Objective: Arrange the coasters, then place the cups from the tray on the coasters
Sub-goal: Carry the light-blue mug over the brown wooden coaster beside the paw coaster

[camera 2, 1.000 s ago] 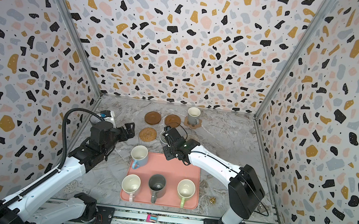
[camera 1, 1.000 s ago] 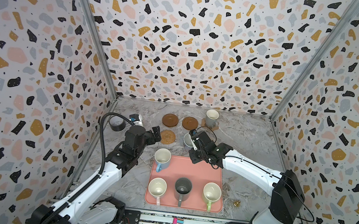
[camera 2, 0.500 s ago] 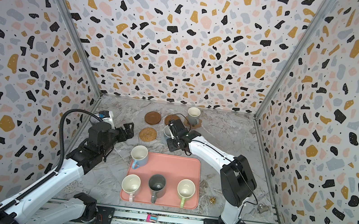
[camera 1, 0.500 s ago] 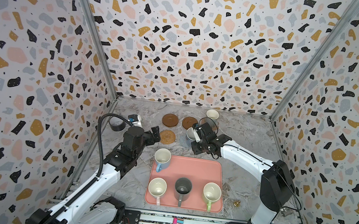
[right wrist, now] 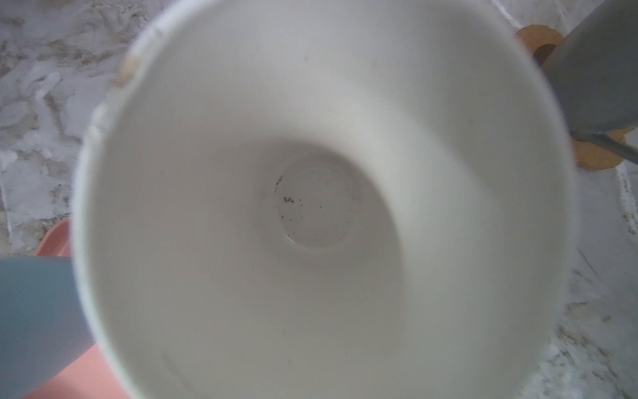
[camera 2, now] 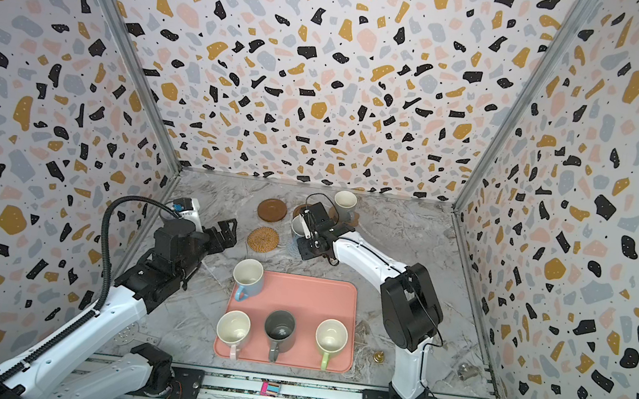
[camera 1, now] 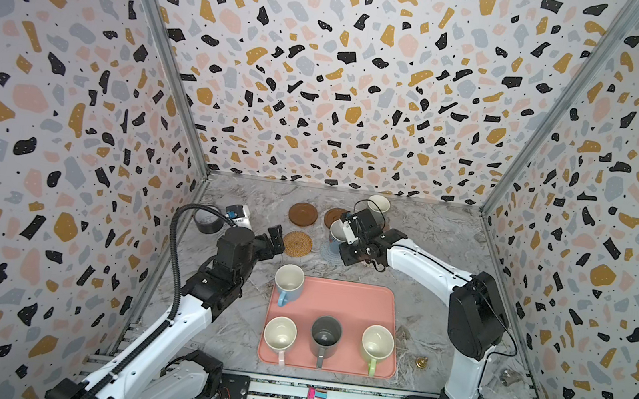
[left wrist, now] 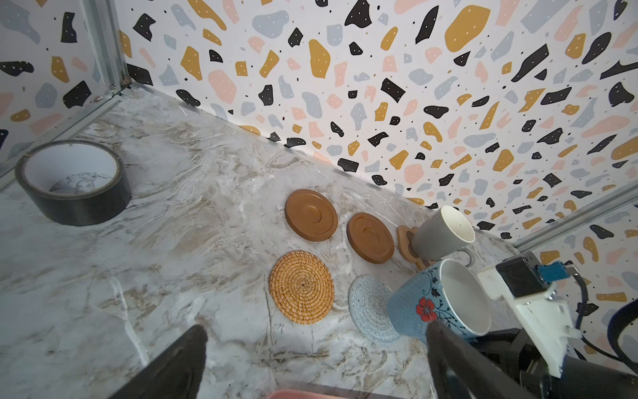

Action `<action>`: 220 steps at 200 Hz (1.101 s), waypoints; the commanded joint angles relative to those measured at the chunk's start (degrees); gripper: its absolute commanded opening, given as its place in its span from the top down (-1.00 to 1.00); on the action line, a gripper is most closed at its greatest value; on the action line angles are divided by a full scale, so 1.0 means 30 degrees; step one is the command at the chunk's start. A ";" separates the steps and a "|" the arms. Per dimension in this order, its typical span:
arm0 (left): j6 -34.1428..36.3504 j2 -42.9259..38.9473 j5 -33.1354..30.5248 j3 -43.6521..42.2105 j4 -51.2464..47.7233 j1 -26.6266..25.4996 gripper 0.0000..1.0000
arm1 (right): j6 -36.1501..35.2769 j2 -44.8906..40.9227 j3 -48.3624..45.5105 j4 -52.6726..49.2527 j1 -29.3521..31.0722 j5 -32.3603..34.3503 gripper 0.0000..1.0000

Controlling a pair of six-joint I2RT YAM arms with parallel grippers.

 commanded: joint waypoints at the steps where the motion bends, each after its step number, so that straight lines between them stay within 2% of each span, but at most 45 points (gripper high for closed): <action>1: -0.0083 -0.0218 0.0274 -0.0257 0.0050 -0.0083 -0.99 | -0.0511 -0.0054 0.1382 0.0568 -0.0212 -0.0138 0.84; 101: -0.0431 -0.1353 0.0460 -0.0683 -0.0353 -0.0111 -0.99 | -0.1315 0.1906 0.3649 0.0733 -0.1176 -0.0450 0.85; 220: -0.0625 -0.1960 0.0830 -0.1198 -0.0352 -0.0097 -0.99 | -0.2160 0.4889 0.7673 -0.0928 -0.1584 -0.0096 0.85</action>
